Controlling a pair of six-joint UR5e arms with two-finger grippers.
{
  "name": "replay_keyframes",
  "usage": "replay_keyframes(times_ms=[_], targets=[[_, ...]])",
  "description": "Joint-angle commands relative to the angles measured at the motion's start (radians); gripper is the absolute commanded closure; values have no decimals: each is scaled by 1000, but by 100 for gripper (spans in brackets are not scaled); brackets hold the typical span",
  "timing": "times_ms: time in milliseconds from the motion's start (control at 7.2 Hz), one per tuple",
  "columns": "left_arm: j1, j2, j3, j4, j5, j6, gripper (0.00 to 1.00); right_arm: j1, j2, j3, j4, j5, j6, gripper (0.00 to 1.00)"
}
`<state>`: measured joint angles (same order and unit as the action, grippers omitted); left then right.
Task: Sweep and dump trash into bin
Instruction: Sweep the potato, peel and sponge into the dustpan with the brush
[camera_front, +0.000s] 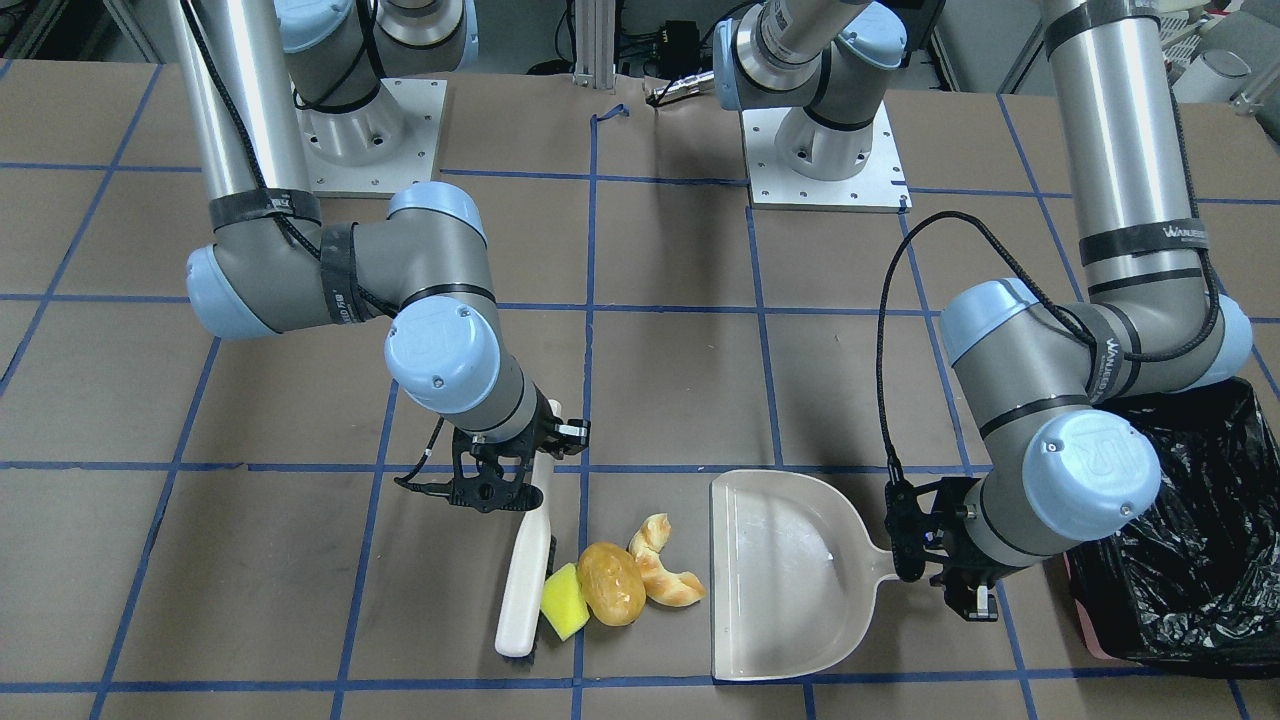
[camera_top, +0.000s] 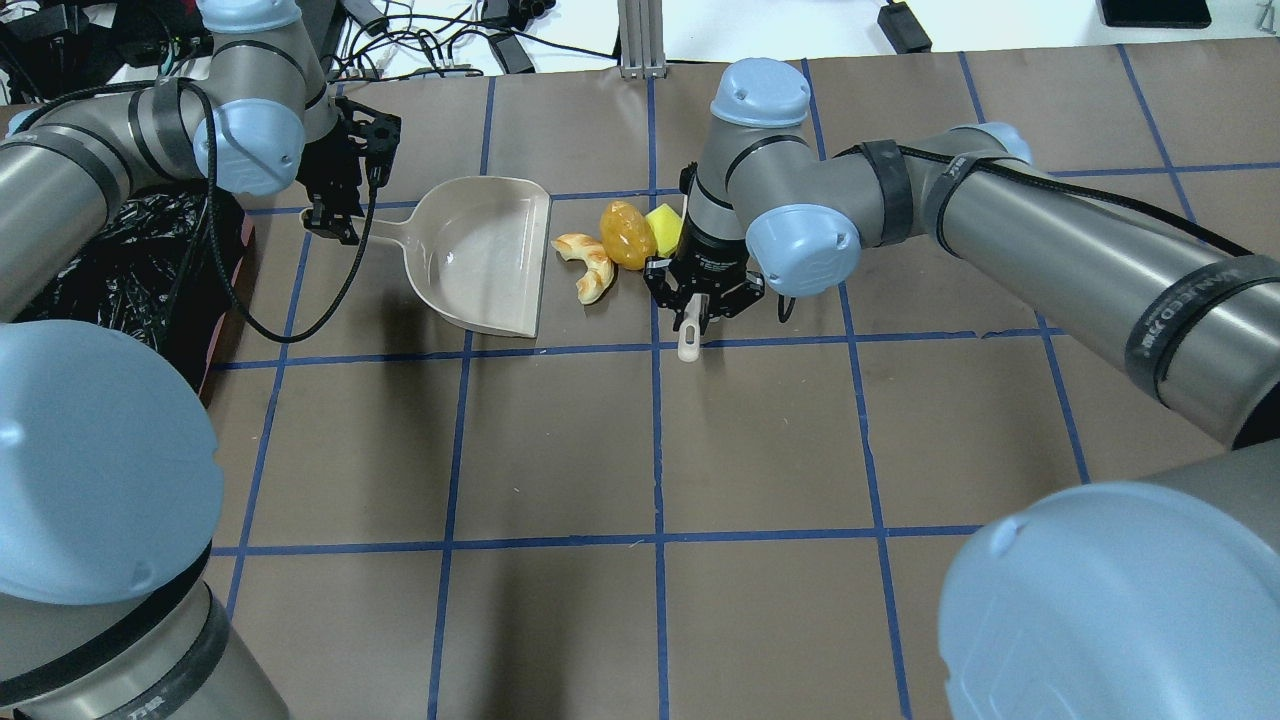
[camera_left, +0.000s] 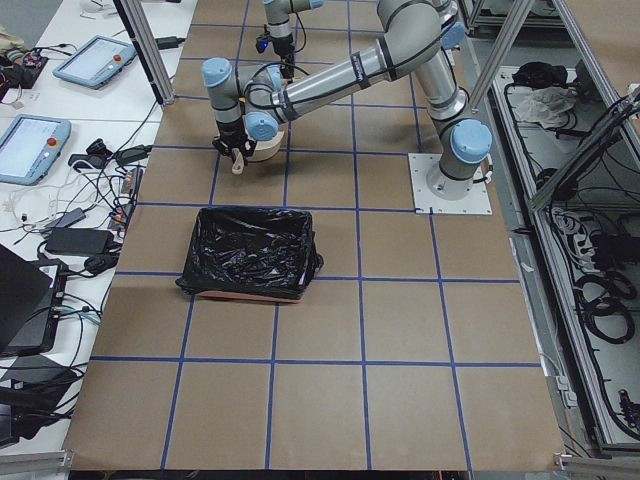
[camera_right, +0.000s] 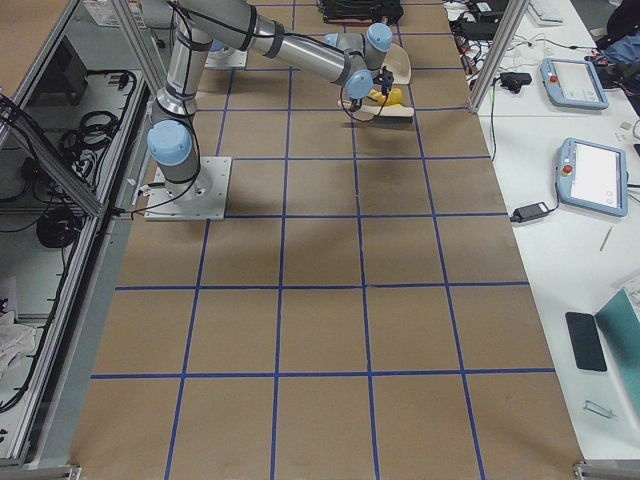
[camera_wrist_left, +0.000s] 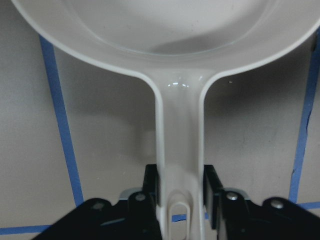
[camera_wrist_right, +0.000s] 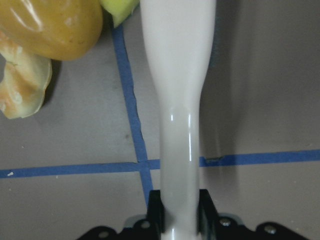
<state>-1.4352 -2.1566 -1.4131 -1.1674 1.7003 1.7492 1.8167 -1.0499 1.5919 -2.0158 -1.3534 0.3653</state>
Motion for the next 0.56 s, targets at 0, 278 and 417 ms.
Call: replay_keyframes(times_ms=[0,278,417], targets=[[-1,0,0,0,1,-1,99,55,56,-70,-1,2,82,100],[-1,0,0,-2,1,-1,99,90,77,-101,-7,36,138,100],[1,0,-1,-2,1,1,99,101,83,-110,-15,45,155,100]])
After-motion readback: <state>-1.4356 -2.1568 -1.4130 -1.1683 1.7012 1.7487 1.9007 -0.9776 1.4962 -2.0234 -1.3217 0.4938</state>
